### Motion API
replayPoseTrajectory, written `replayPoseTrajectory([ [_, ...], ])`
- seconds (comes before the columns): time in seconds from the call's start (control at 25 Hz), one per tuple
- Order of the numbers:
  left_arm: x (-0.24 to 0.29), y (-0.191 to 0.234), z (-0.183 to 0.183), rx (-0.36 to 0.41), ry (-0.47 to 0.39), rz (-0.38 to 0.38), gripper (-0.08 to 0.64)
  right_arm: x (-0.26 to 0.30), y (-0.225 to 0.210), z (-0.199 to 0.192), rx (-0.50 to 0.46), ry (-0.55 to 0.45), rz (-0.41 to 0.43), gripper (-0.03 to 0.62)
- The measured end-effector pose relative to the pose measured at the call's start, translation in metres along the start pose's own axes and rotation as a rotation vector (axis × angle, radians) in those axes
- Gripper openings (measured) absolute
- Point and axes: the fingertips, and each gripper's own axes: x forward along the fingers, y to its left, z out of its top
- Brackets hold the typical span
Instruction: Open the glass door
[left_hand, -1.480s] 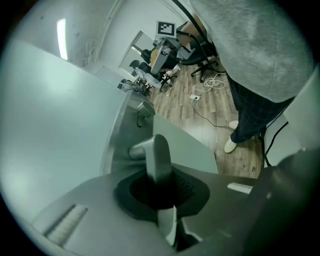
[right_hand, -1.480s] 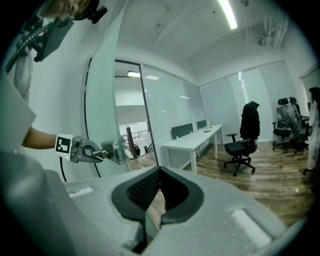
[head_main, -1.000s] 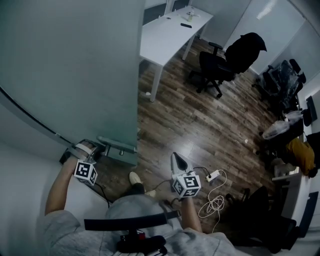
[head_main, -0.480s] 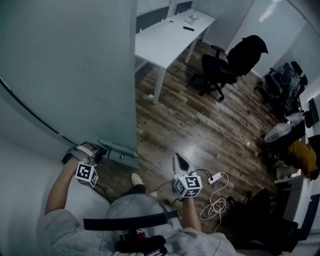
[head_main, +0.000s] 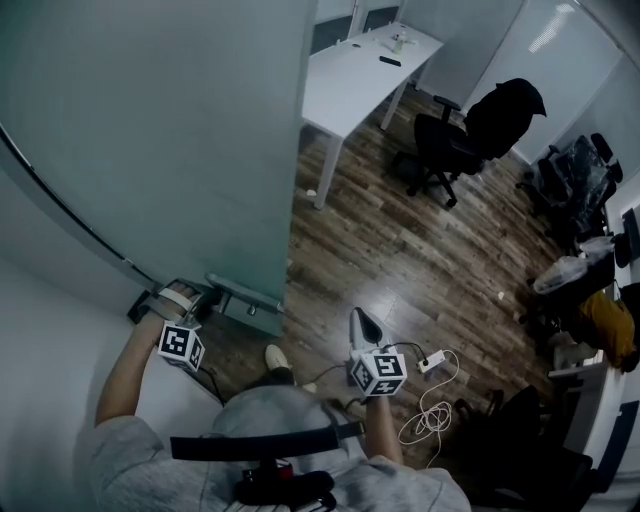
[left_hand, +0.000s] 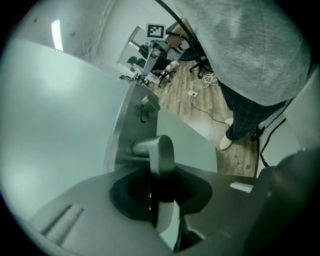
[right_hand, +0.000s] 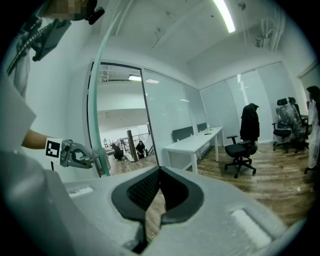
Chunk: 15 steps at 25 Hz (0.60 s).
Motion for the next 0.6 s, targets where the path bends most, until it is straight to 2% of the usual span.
replayPoseTrajectory([
  [0.4,-0.024,0.007,0.005,-0.083,-0.027,-0.009,0.235,0.0,0.007,-0.004,0.005,0.011,0.009,0.002],
  [0.6,-0.04,0.007,0.008,-0.141,-0.028,-0.007,0.259,-0.004,0.005,-0.004,0.003,0.009,0.007,0.002],
])
